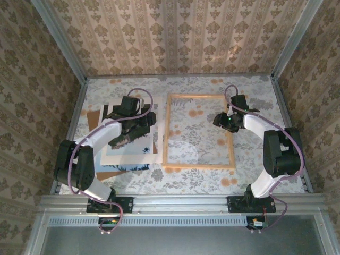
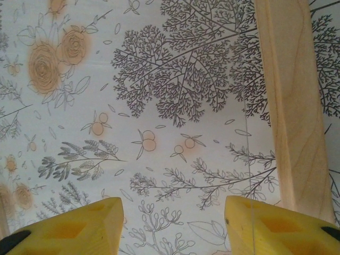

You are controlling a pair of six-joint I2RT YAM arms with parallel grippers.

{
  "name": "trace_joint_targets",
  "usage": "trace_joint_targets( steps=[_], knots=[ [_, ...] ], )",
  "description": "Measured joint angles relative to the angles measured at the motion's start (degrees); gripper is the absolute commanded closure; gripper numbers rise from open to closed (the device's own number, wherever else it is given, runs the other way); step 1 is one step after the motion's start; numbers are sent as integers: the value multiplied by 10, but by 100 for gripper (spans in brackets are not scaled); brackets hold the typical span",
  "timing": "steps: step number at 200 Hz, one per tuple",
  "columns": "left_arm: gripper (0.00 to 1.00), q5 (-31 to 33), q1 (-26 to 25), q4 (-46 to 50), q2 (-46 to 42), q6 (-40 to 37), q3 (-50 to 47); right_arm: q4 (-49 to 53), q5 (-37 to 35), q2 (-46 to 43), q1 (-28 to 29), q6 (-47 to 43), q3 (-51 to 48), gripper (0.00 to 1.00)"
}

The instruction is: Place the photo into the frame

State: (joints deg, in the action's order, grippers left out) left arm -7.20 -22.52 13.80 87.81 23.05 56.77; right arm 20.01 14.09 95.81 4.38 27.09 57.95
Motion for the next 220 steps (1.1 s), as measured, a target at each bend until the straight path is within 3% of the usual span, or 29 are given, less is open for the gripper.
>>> trace_joint_targets(
  steps=[166, 220],
  knots=[
    [17, 2, -3, 4, 9, -4, 12, 52, -113, 2, -12, -34, 35, 36],
    [17, 12, -58, 9, 73, -11, 67, 56, -158, 3, -3, -46, 70, 31]
  ],
)
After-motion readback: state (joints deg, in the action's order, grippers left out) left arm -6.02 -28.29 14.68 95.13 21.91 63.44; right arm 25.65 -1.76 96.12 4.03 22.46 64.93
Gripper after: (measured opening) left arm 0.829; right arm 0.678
